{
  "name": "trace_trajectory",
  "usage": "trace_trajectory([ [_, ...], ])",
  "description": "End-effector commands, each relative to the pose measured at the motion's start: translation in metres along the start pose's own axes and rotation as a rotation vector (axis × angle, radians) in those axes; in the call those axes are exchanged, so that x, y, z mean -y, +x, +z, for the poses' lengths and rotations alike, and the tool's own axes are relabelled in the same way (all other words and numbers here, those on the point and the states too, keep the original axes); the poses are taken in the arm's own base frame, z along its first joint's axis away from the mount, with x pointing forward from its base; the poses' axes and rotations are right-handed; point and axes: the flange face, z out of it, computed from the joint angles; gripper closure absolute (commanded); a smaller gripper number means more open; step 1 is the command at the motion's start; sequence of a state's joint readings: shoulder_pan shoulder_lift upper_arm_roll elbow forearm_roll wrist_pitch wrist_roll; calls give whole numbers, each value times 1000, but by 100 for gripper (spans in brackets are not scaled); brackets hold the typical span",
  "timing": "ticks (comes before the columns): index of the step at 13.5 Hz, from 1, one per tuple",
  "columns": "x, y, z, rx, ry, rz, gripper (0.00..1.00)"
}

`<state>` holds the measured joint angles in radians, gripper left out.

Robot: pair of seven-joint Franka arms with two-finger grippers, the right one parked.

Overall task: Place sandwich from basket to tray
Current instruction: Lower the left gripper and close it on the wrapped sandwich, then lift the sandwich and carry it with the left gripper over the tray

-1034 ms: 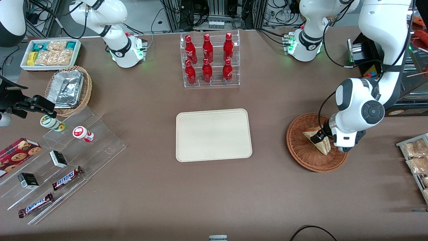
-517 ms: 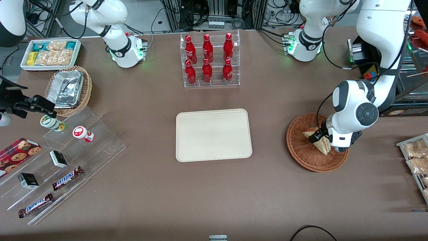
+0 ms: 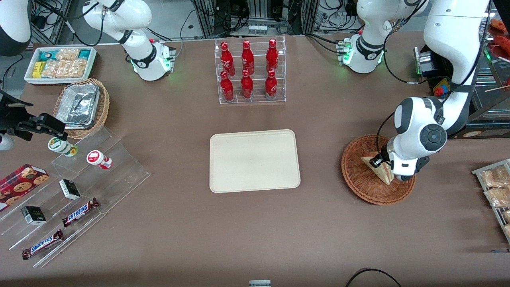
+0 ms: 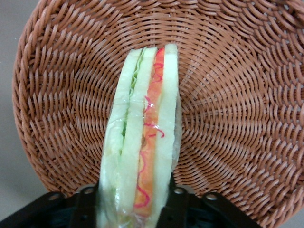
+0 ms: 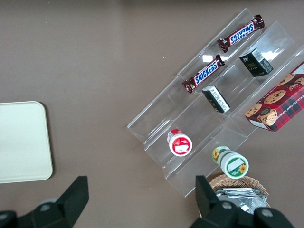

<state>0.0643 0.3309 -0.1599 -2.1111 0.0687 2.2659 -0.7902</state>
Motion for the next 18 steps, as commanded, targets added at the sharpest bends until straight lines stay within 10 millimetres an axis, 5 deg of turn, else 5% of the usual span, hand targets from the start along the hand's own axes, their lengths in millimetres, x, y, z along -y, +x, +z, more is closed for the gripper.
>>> trace_trajectory([
  [1, -3, -9, -16, -11, 27, 33, 100],
  [4, -17, -21, -59, -14, 46, 63, 100],
  [8, -74, -63, -106, 1, 61, 149, 100],
  [12, -150, -139, -120, -29, 25, 234, 100],
  [18, -247, -242, -94, -26, 8, 387, 100],
])
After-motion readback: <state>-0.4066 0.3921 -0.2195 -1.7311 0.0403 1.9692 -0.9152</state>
